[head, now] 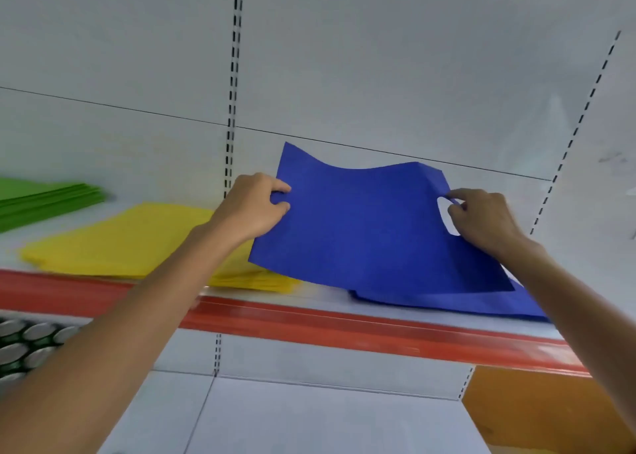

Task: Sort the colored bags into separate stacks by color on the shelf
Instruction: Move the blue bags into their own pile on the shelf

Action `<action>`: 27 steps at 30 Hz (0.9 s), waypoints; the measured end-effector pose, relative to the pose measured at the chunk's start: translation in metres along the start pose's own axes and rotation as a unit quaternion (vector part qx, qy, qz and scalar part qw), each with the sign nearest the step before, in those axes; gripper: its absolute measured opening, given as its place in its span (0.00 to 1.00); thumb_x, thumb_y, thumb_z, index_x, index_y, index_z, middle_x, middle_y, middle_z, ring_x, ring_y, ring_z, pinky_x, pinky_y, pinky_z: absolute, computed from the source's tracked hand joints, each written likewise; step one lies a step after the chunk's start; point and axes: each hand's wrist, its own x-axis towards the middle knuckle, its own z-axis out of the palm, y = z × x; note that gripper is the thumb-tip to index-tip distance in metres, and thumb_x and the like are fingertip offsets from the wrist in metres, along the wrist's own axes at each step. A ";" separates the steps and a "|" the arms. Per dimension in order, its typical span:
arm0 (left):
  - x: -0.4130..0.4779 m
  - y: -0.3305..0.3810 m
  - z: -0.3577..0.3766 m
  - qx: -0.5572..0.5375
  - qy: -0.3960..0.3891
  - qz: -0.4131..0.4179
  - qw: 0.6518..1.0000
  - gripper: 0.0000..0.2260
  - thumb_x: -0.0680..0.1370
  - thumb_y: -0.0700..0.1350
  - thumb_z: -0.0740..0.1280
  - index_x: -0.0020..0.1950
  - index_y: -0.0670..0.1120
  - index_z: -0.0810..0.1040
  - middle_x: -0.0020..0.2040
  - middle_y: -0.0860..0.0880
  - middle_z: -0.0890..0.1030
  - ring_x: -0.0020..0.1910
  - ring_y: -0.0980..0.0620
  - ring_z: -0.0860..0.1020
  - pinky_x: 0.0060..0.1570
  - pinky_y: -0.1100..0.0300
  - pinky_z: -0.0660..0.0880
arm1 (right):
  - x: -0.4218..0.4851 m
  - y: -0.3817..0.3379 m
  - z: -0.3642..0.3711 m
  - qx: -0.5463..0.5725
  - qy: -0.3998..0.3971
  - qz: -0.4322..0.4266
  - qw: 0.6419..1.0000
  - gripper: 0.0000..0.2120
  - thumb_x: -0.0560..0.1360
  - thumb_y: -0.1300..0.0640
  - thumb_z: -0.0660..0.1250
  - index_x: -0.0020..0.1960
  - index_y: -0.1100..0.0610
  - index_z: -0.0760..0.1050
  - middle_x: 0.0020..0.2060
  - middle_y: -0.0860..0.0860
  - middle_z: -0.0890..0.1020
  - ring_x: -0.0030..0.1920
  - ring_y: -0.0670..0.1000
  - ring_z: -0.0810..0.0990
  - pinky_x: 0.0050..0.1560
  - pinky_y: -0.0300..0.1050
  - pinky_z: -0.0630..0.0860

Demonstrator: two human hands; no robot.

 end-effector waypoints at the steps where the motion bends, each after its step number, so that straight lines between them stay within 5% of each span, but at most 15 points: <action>1: -0.003 -0.015 -0.013 -0.001 -0.001 0.000 1.000 0.16 0.78 0.43 0.64 0.66 0.45 0.74 0.65 0.47 0.75 0.63 0.49 0.72 0.61 0.61 0.66 | -0.006 -0.019 0.005 0.009 0.006 -0.004 1.000 0.15 0.76 0.63 0.58 0.59 0.62 0.77 0.45 0.62 0.80 0.47 0.62 0.76 0.45 0.47 0.72; 3: -0.010 -0.048 -0.040 -0.005 -0.006 0.000 1.000 0.17 0.77 0.45 0.64 0.66 0.47 0.74 0.66 0.48 0.74 0.64 0.49 0.72 0.61 0.61 0.66 | -0.020 -0.061 0.018 0.009 0.009 0.003 1.000 0.08 0.72 0.65 0.62 0.41 0.67 0.78 0.35 0.65 0.76 0.39 0.64 0.72 0.38 0.48 0.70; 5: -0.015 -0.081 -0.071 0.003 -0.021 0.002 1.000 0.18 0.77 0.46 0.64 0.67 0.47 0.73 0.67 0.50 0.73 0.64 0.50 0.72 0.61 0.62 0.65 | -0.033 -0.102 0.035 -0.004 -0.010 0.014 1.000 0.09 0.68 0.67 0.65 0.31 0.64 0.67 0.27 0.59 0.65 0.32 0.57 0.62 0.29 0.45 0.58; 8: -0.019 -0.134 -0.120 0.018 -0.026 -0.005 0.999 0.19 0.77 0.47 0.64 0.68 0.48 0.72 0.67 0.51 0.73 0.65 0.50 0.71 0.63 0.61 0.64 | -0.042 -0.164 0.060 0.009 -0.029 0.002 1.000 0.03 0.69 0.68 0.66 0.41 0.67 0.76 0.37 0.58 0.74 0.38 0.56 0.67 0.36 0.45 0.64; 12: -0.024 -0.206 -0.177 0.043 -0.034 -0.040 0.998 0.20 0.77 0.48 0.64 0.69 0.46 0.70 0.68 0.49 0.72 0.66 0.51 0.69 0.64 0.61 0.64 | -0.049 -0.243 0.095 0.022 -0.039 -0.007 0.999 0.16 0.73 0.60 0.65 0.61 0.57 0.77 0.57 0.57 0.78 0.55 0.59 0.75 0.48 0.46 0.70; 27: -0.034 -0.441 -0.332 0.090 -0.039 -0.103 0.990 0.19 0.79 0.47 0.62 0.69 0.47 0.70 0.70 0.49 0.70 0.68 0.50 0.68 0.65 0.60 0.63 | -0.077 -0.511 0.189 0.027 -0.033 -0.076 0.996 0.15 0.75 0.53 0.64 0.61 0.52 0.76 0.58 0.54 0.78 0.56 0.59 0.75 0.47 0.46 0.67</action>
